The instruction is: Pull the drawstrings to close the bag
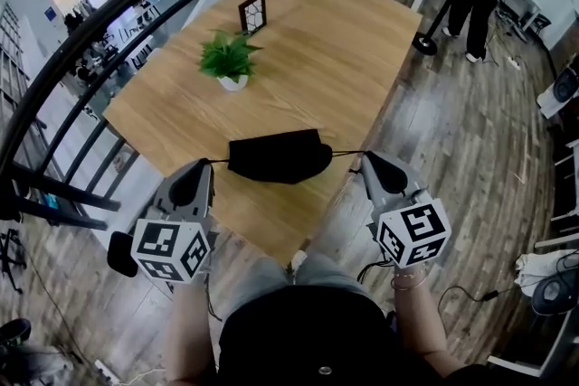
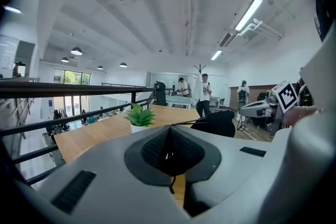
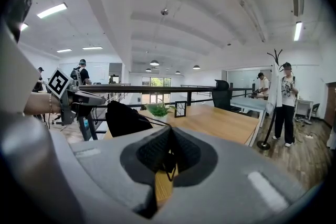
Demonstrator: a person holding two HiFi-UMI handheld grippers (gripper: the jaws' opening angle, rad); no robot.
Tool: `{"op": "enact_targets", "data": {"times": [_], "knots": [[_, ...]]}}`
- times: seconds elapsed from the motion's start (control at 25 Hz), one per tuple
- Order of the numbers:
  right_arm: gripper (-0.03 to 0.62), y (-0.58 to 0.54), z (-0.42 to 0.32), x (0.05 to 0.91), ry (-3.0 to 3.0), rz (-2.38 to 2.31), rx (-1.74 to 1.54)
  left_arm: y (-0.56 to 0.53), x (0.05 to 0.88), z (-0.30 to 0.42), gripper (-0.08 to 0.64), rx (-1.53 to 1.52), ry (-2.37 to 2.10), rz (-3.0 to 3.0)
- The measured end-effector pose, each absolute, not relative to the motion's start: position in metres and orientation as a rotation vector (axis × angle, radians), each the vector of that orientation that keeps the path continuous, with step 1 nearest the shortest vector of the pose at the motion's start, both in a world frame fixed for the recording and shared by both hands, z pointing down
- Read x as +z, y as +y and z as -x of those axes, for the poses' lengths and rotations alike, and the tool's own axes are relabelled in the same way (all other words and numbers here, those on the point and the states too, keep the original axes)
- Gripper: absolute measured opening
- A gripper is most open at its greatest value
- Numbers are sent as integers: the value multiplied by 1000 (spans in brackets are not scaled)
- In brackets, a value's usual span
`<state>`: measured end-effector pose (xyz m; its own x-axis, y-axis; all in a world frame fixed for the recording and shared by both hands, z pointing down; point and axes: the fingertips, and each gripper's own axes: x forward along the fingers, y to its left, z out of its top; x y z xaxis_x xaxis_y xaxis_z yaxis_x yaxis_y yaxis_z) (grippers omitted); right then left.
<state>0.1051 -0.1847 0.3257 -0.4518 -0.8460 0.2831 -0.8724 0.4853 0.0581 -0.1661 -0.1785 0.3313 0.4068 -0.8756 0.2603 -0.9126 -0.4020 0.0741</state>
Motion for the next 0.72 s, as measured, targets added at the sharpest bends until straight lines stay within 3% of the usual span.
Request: {"op": "enact_targets", "data": {"times": [0.72], "knots": [[3, -191, -129, 301, -2496, -1543, 162, -180, 311, 172, 15, 219, -1635, -2457]]}}
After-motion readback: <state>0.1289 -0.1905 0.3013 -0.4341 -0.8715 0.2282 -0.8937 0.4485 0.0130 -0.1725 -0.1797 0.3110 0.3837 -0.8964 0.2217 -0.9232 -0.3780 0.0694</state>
